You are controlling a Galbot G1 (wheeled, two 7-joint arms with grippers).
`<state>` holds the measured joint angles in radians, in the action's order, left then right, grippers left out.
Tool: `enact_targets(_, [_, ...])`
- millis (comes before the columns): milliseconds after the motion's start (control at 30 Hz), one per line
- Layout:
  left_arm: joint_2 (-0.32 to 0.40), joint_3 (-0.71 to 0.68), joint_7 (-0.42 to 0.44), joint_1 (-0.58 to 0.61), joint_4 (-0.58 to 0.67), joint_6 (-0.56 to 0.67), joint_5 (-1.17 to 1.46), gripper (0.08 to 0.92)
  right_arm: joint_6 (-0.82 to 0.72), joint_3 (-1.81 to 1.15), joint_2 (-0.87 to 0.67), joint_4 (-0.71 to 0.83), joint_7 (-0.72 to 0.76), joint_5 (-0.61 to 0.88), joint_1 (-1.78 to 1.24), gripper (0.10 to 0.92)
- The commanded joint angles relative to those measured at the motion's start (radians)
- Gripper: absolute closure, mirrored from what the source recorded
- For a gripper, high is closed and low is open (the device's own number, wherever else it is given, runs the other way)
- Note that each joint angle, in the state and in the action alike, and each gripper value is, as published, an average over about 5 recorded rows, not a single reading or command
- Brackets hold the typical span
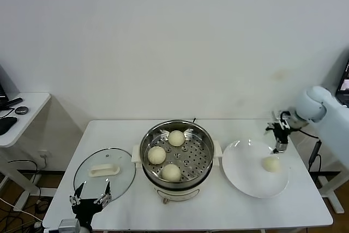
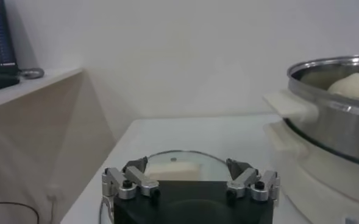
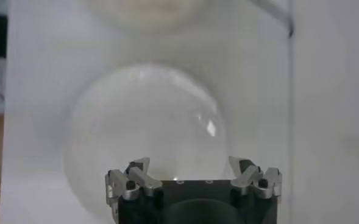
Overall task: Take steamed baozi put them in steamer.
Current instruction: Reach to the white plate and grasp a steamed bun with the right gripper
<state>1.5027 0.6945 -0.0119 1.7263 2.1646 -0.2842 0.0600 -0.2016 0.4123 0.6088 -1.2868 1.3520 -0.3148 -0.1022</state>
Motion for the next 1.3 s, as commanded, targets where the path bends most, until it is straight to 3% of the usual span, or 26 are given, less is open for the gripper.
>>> enact_targets(33, [-0.002,0.001,0.001,0.006,-0.015,-0.004,0.002,0.177,0.098,-0.147,0.057,0.118,-0.008,-0.202,-0.179,0.203])
enact_targets(333, [-0.002,0.003,0.000,-0.004,-0.038,-0.006,-0.002,0.177,0.125,-0.158,0.119,0.206,-0.022,-0.240,-0.189,0.203])
enact_targets(1300, [0.000,-0.004,-0.003,-0.002,-0.053,-0.005,-0.011,0.177,0.121,-0.173,0.180,0.262,-0.081,-0.274,-0.215,0.203])
